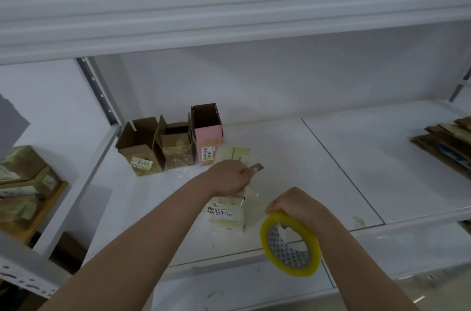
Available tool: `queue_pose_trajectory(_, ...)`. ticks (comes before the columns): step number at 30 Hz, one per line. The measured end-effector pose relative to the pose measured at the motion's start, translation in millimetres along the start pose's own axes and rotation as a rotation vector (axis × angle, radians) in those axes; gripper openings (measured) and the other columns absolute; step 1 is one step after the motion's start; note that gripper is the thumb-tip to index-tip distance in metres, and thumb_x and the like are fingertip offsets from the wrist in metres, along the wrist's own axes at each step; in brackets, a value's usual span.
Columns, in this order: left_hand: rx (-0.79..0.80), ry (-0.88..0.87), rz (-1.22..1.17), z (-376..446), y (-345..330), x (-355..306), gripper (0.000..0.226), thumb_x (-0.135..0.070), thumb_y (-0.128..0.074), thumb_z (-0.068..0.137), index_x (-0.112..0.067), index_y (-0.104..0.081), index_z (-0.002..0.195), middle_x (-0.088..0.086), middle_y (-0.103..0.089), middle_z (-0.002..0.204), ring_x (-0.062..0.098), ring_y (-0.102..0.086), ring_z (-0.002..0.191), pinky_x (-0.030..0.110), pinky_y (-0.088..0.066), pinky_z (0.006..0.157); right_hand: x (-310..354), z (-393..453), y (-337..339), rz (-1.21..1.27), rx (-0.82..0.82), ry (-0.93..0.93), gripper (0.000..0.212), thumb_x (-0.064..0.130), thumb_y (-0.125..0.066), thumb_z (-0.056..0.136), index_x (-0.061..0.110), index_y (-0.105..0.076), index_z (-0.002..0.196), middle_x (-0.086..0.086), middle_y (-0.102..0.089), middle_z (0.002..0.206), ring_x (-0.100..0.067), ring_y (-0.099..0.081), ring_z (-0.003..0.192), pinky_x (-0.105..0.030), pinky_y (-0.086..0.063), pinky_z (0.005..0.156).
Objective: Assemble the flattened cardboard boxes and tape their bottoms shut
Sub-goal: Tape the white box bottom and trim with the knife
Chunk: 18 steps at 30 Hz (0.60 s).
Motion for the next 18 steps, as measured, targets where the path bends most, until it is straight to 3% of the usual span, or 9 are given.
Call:
queue_pose_trajectory(3, -0.044, -0.034, 0.149, 0.8, -2.8, -5.8, 0.048, -0.038, -0.028, 0.105, -0.015, -0.042, 0.065, -0.001, -0.044, 0.064, 0.013, -0.043, 0.061, 0.025, -0.031, 0.057, 0.6, 2.1, -2.0, -0.031, 0.003, -0.034, 0.021, 0.02, -0.073, 0.082, 0.003, -0.076, 0.093, -0.006, -0.063, 0.052, -0.014, -0.056, 0.042, -0.021, -0.045, 0.049)
queue_pose_trajectory(7, -0.063, -0.04, 0.195, 2.0, -7.7, -8.0, 0.048, -0.042, -0.029, 0.104, -0.009, -0.046, 0.074, 0.004, -0.044, 0.066, 0.019, -0.044, 0.063, 0.03, -0.031, 0.058, 0.0, 2.2, 0.0, -0.038, -0.004, -0.053, 0.023, 0.021, -0.074, 0.081, 0.002, -0.076, 0.093, -0.007, -0.062, 0.054, -0.016, -0.056, 0.044, -0.023, -0.045, 0.051)
queue_pose_trajectory(9, -0.039, -0.039, 0.166, 0.9, -6.4, -7.9, 0.048, -0.041, -0.027, 0.104, -0.01, -0.045, 0.072, 0.004, -0.045, 0.067, 0.021, -0.046, 0.068, 0.032, -0.032, 0.063, -1.1, 2.1, 3.4, -0.031, -0.015, -0.044, 0.023, 0.025, -0.076, 0.077, 0.005, -0.075, 0.087, -0.008, -0.066, 0.058, -0.018, -0.061, 0.048, -0.026, -0.051, 0.056)
queue_pose_trajectory(11, 0.041, -0.034, 0.149, -1.6, -4.3, -8.5, 0.047, -0.037, -0.03, 0.104, -0.013, -0.047, 0.068, 0.002, -0.047, 0.067, 0.02, -0.047, 0.07, 0.032, -0.034, 0.068, -2.6, 3.7, 9.2, -0.003, -0.057, -0.004, 0.031, 0.037, -0.078, 0.065, 0.012, -0.076, 0.083, -0.009, -0.072, 0.069, -0.023, -0.07, 0.065, -0.036, -0.059, 0.074)
queue_pose_trajectory(13, 0.161, -0.015, 0.183, -5.1, -5.4, -12.2, 0.048, -0.037, -0.033, 0.103, -0.014, -0.052, 0.066, 0.002, -0.047, 0.067, 0.018, -0.046, 0.067, 0.032, -0.036, 0.07, -5.4, 6.2, 14.0, 0.006, -0.088, 0.041, 0.036, 0.048, -0.074, 0.056, 0.021, -0.077, 0.081, -0.005, -0.074, 0.079, -0.025, -0.071, 0.078, -0.044, -0.056, 0.087)
queue_pose_trajectory(16, 0.286, 0.027, 0.321, -5.2, -11.1, -19.2, 0.047, -0.036, -0.035, 0.103, -0.01, -0.06, 0.074, 0.001, -0.045, 0.067, 0.014, -0.044, 0.063, 0.031, -0.036, 0.068, -5.6, 2.1, 17.3, -0.005, -0.113, 0.067, 0.032, 0.05, -0.069, 0.06, 0.026, -0.076, 0.079, 0.0, -0.073, 0.084, -0.022, -0.068, 0.084, -0.043, -0.052, 0.09)
queue_pose_trajectory(18, 0.313, 0.06, 0.416, -2.9, -13.9, -23.2, 0.043, -0.034, -0.036, 0.104, -0.007, -0.066, 0.089, 0.0, -0.046, 0.069, 0.015, -0.047, 0.066, 0.03, -0.039, 0.068, -4.0, -2.8, 20.1, -0.009, -0.139, 0.086, 0.028, 0.048, -0.066, 0.063, 0.024, -0.074, 0.076, 0.0, -0.071, 0.083, -0.022, -0.067, 0.084, -0.043, -0.052, 0.09)
Point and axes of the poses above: each hand's wrist, its own z-axis towards the middle knuckle, its own y-axis out of the back of the hand, x = y × z, the point moved 6 cm from there along z, towards the middle knuckle
